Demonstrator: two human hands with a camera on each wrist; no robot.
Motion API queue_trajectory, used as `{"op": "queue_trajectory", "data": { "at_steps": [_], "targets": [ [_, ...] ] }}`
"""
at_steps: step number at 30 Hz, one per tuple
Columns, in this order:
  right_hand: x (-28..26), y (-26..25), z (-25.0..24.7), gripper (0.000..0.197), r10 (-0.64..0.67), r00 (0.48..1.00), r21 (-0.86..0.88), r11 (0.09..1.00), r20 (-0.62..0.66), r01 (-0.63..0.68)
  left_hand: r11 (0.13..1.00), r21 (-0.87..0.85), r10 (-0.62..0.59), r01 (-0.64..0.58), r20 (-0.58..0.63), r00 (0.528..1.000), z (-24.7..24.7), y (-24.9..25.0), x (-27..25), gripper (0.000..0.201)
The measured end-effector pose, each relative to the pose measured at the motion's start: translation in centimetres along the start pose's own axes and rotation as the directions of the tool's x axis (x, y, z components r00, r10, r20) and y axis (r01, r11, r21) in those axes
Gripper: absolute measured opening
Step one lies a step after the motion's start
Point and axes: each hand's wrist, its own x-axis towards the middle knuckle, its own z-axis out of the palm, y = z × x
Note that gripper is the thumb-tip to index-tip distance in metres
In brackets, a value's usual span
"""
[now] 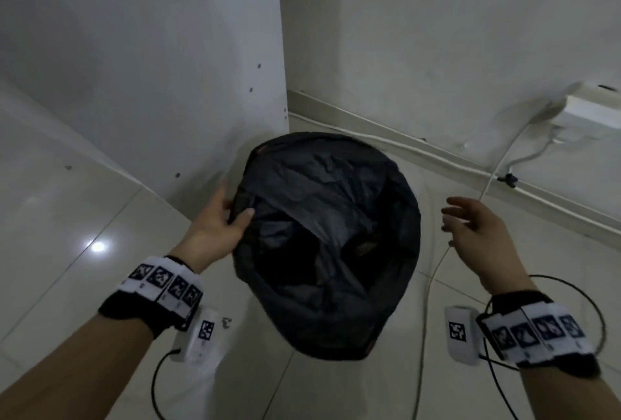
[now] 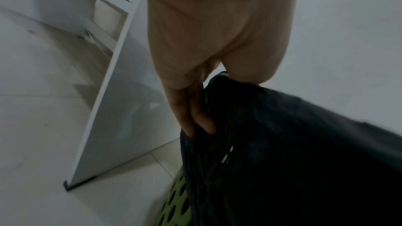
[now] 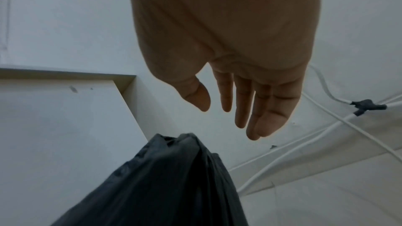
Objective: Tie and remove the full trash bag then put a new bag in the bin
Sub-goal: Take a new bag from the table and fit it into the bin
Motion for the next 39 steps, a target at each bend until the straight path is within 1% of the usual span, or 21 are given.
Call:
{"op": "queue_trajectory", "data": {
  "at_steps": [2, 5, 6, 10, 12, 14, 16, 18, 20, 21, 23, 25, 26, 28, 30, 32, 33, 35, 36, 38, 39],
  "targets": [
    [0.1, -0.6, 0.7, 0.023, -0.010, 1.000, 0.040, 0.999, -0.001, 0.010, 0.998, -0.031, -0.055, 0.053, -0.044, 0.998, -0.8, -0.8, 0.1, 0.081],
    [-0.2, -0.8, 2.3, 0.029, 0.003, 0.999, 0.069, 0.998, 0.047, -0.006, 0.999, 0.036, 0.010, -0.014, 0.094, 0.996, -0.7, -1.3, -0.2, 0.043],
    [-0.3, -0.8, 2.7, 0.033, -0.003, 0.997, 0.084, 0.996, 0.074, -0.004, 0.998, 0.029, 0.052, -0.057, 0.144, 0.988, -0.5, -1.1, -0.3, 0.040],
    [-0.7, -1.3, 3.6, 0.024, -0.014, 0.985, 0.103, 0.995, 0.170, -0.003, 0.990, 0.054, 0.119, -0.134, 0.218, 0.969, 0.0, 0.6, -0.1, 0.046],
    [-1.0, -1.4, 3.7, 0.024, 0.014, 0.977, 0.107, 0.994, 0.212, -0.038, 0.982, 0.137, 0.101, -0.131, 0.203, 0.974, -0.5, 0.6, 0.0, 0.060],
    [-1.3, -0.7, 3.7, 0.034, 0.098, 0.971, 0.212, 0.966, 0.218, -0.145, 0.926, 0.357, 0.052, -0.122, 0.201, 0.978, -1.5, 0.2, -0.2, 0.070],
    [-1.2, 1.1, 3.6, 0.036, 0.253, 0.944, 0.361, 0.877, 0.213, -0.317, 0.865, 0.483, 0.003, -0.137, 0.269, 0.963, -2.5, -0.2, -0.4, 0.048],
    [-0.8, 3.8, 3.9, 0.038, 0.420, 0.882, 0.401, 0.785, 0.216, -0.472, 0.894, 0.435, -0.047, -0.109, 0.332, 0.942, -2.7, -0.3, -0.5, 0.026],
    [-0.8, 5.8, 4.3, 0.037, 0.516, 0.831, 0.277, 0.784, 0.206, -0.555, 0.928, 0.353, -0.005, -0.115, 0.322, 0.947, -2.4, -0.7, -0.4, 0.033],
    [-0.9, 6.5, 4.6, 0.039, 0.521, 0.830, 0.204, 0.806, 0.199, -0.555, 0.924, 0.357, 0.033, -0.140, 0.292, 0.956, -2.3, -0.8, -0.3, 0.040],
    [-0.8, 6.3, 4.7, 0.035, 0.455, 0.874, 0.189, 0.855, 0.173, -0.483, 0.925, 0.351, 0.072, -0.145, 0.212, 0.975, -2.4, -0.8, -0.2, 0.055],
    [-0.8, 5.2, 4.5, 0.025, 0.352, 0.920, 0.270, 0.881, 0.171, -0.388, 0.950, 0.306, 0.011, -0.060, 0.158, 0.987, -3.0, -0.6, -0.4, 0.062],
    [-0.7, 4.7, 4.4, 0.021, 0.313, 0.930, 0.318, 0.877, 0.190, -0.360, 0.948, 0.316, -0.022, -0.034, 0.170, 0.985, -3.4, -0.6, -0.5, 0.057],
    [-0.8, 4.3, 4.7, 0.019, 0.331, 0.908, 0.351, 0.843, 0.256, -0.407, 0.918, 0.397, -0.095, -0.012, 0.251, 0.963, -3.8, -0.5, -0.8, 0.038],
    [-1.3, 5.0, 5.3, 0.019, 0.403, 0.875, 0.244, 0.851, 0.268, -0.466, 0.928, 0.373, -0.129, 0.018, 0.276, 0.953, -3.5, -0.5, -0.9, 0.025],
    [-1.6, 6.4, 5.8, 0.018, 0.470, 0.859, 0.004, 0.877, 0.204, -0.481, 0.925, 0.380, -0.100, -0.001, 0.247, 0.964, -3.0, -0.5, -0.7, 0.024],
    [-1.6, 7.0, 5.8, 0.018, 0.500, 0.850, -0.004, 0.862, 0.167, -0.506, 0.915, 0.402, -0.071, -0.025, 0.222, 0.972, -2.9, -0.7, -0.3, 0.027],
    [-1.7, 7.3, 5.2, 0.024, 0.488, 0.871, 0.086, 0.866, 0.062, -0.492, 0.927, 0.373, -0.026, -0.035, 0.156, 0.987, -2.8, -1.1, 0.1, 0.043],
    [-1.3, 7.1, 4.5, 0.025, 0.433, 0.901, 0.082, 0.899, -0.016, -0.431, 0.945, 0.326, -0.015, -0.024, 0.117, 0.993, -2.8, -1.4, 0.2, 0.055],
    [-1.0, 5.5, 3.5, 0.019, 0.277, 0.954, 0.085, 0.960, -0.111, -0.268, 0.994, 0.108, -0.029, 0.025, 0.036, 0.999, -3.1, -1.5, 0.2, 0.084],
    [-0.9, 4.8, 3.3, 0.018, 0.223, 0.972, 0.165, 0.964, -0.075, -0.209, 0.997, -0.039, -0.065, 0.065, 0.012, 0.998, -3.1, -1.5, 0.4, 0.096]
  ]
}}
